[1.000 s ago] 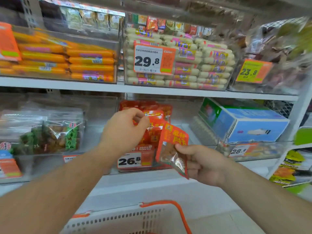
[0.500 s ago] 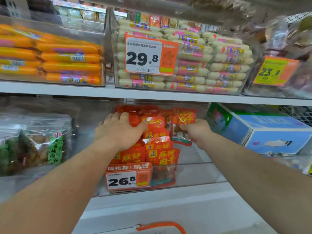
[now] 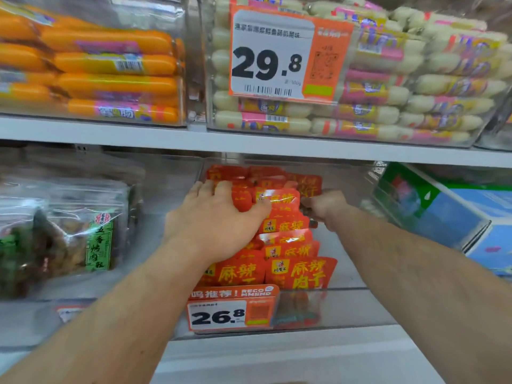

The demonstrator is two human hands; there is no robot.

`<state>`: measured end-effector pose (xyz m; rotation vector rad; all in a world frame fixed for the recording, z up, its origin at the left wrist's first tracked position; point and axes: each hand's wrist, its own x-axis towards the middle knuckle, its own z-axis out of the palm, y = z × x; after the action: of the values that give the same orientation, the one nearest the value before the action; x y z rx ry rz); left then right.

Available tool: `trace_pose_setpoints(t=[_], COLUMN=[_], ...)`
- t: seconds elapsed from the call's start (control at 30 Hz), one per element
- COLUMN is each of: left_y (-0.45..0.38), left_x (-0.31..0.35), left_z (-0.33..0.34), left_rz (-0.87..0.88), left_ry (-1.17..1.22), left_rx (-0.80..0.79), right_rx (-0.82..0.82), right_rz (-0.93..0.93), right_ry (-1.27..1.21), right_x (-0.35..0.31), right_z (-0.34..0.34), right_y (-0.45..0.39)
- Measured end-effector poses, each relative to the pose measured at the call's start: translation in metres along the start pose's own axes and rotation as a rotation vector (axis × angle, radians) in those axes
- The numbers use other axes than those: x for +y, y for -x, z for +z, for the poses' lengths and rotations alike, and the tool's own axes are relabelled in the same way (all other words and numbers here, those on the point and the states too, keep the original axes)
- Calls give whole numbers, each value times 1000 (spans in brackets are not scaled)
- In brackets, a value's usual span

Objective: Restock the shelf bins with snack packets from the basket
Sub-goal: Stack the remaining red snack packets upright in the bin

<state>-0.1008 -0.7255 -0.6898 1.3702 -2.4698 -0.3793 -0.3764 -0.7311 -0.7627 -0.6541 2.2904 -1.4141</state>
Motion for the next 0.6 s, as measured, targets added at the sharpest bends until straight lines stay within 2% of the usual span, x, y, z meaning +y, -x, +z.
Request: trace_pose_setpoints(t=[0.6], left_y=[2], left_x=[1], left_z=[1], left_rz=[-5], left_ry=[26], left_rx=[9], right_rx=[-22], right_rz=[108], right_ry=[65], right_x=[2], right_z=[-11], right_y=[13])
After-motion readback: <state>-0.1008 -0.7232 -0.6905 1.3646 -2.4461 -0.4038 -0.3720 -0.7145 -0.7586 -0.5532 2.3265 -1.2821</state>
